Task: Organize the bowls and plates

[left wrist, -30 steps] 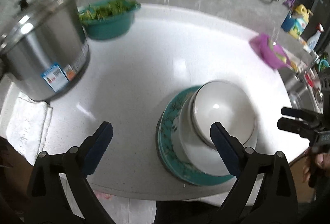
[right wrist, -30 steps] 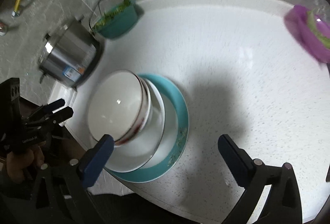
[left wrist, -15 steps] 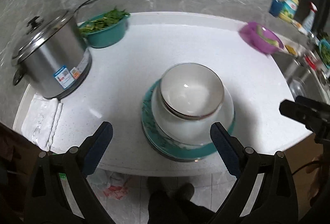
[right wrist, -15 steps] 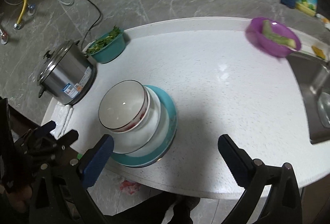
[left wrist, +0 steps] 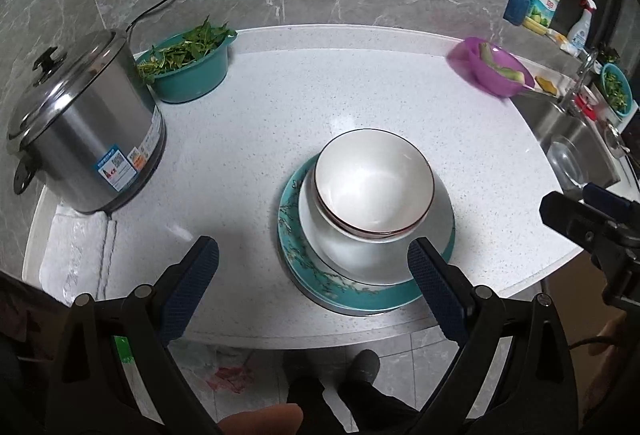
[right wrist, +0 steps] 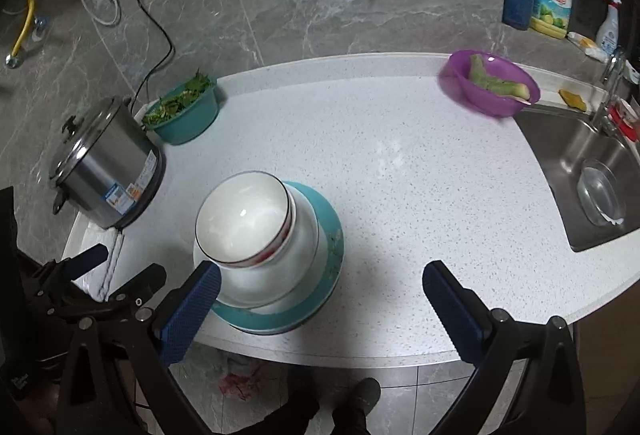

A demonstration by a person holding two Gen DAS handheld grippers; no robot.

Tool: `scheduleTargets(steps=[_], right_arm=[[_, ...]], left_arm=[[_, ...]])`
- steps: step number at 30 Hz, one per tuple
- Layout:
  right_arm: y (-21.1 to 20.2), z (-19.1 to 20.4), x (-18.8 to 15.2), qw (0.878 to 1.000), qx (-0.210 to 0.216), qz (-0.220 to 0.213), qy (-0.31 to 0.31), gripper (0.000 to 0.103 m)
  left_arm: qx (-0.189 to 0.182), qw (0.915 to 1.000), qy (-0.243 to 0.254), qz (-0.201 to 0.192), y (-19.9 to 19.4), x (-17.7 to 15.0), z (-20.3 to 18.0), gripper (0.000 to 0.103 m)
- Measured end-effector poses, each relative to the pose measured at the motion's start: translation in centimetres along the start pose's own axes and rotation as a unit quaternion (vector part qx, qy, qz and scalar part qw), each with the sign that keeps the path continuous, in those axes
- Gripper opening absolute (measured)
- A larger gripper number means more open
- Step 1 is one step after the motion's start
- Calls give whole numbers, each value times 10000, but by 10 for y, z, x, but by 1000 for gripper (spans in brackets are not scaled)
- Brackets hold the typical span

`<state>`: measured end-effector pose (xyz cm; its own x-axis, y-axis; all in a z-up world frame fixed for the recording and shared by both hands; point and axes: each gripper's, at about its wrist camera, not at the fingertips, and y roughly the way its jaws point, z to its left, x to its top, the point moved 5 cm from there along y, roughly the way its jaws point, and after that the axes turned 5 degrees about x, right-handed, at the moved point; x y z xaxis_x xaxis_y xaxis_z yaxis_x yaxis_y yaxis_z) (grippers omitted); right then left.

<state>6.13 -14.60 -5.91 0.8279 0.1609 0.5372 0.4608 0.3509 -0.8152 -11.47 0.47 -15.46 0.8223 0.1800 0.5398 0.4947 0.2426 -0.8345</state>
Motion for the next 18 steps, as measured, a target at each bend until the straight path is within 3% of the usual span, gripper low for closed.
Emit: scheduleTargets(steps=[18], right_arm=[[0,21,8,9988,-419,-156,177,103]], left_arm=[[-37,9998,212,14,-2,12,14,96]])
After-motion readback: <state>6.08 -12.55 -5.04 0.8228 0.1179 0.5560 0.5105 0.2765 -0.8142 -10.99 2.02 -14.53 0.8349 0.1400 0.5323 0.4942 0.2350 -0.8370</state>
